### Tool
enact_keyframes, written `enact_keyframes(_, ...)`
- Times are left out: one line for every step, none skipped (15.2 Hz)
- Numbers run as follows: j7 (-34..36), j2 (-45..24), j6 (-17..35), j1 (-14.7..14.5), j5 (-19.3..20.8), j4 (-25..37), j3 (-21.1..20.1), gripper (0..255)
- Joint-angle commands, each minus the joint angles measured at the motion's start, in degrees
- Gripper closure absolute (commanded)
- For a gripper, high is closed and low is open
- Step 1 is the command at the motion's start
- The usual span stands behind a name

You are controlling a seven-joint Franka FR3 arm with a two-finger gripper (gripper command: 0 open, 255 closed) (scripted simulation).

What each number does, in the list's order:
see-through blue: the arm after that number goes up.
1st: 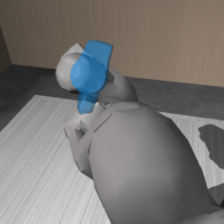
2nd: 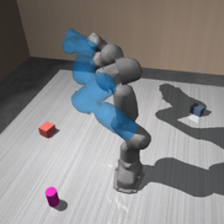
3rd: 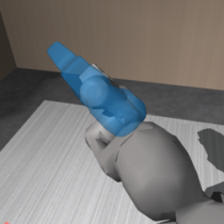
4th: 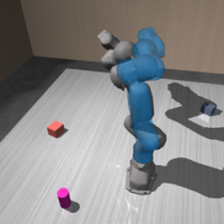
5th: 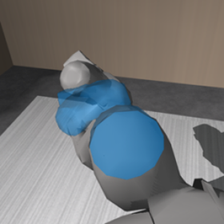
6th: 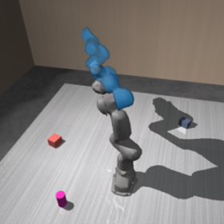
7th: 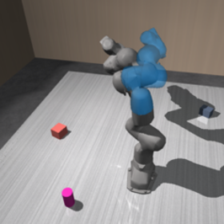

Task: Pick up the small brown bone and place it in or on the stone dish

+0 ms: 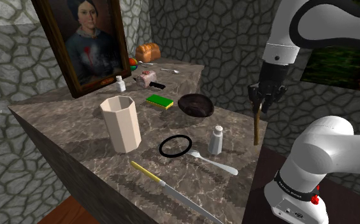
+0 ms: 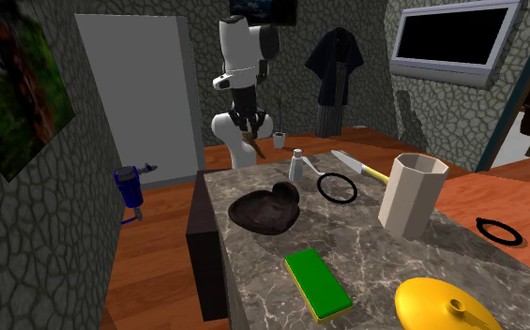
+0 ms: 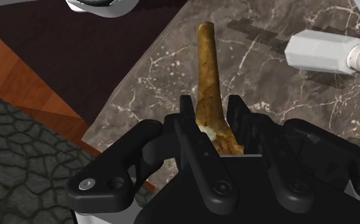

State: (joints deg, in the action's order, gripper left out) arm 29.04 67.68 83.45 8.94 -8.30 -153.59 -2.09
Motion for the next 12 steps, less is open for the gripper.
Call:
enact_keyframes(0.05,-0.62,-1.20,0.05,0.19,1.80,0.20,255)
enact_keyframes(0.11,-0.96,-1.77,0.05,0.22,2.71,0.25,255)
enact_keyframes(0.18,-1.31,-2.34,0.05,0.25,3.63,0.29,255)
enact_keyframes(0.25,-1.65,-2.90,0.05,0.28,4.54,0.33,255)
enact_keyframes(0.32,-2.02,-3.46,0.05,0.31,5.46,0.37,255)
enact_keyframes(0.34,-2.13,-3.62,0.05,0.32,5.74,0.38,255)
enact_keyframes(0.29,-4.72,-2.02,0.06,0.18,6.73,0.16,255)
enact_keyframes(0.26,-7.29,-0.50,0.08,0.05,7.80,-0.06,255)
enact_keyframes(0.23,-9.86,0.93,0.10,-0.06,8.94,-0.26,255)
enact_keyframes(0.21,-12.41,2.28,0.13,-0.16,10.16,-0.47,255)
enact_keyframes(0.21,-14.95,3.53,0.16,-0.25,11.45,-0.67,255)
enact_keyframes(0.21,-17.46,4.69,0.21,-0.33,12.81,-0.87,255)
